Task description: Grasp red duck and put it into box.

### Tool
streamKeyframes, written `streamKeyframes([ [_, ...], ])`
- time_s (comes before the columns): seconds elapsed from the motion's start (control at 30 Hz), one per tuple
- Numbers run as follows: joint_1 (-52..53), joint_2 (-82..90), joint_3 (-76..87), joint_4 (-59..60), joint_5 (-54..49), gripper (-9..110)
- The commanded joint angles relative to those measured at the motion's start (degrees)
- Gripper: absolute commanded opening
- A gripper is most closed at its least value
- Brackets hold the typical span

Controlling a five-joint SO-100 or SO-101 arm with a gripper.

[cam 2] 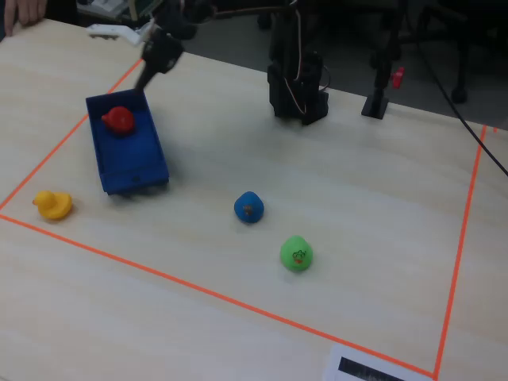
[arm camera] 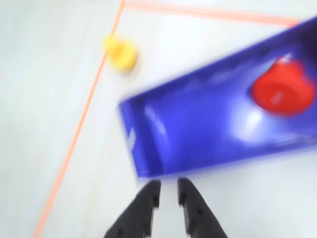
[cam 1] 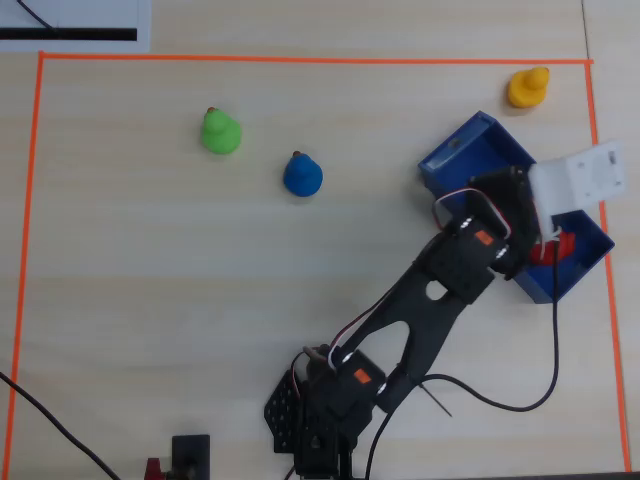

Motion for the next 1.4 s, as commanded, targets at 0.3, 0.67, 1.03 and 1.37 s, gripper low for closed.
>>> streamKeyframes([
  [0.3, -36.12, 58.71, 51.24, 25.66, -34.10, 0],
  [0.67, -39.20, 73.39, 71.37, 20.74, -38.41, 0],
  [1.03, -41.57, 82.09, 79.80, 23.47, -37.53, 0],
  [1.37, -40.78, 82.44, 85.78, 20.48, -36.91, 0],
])
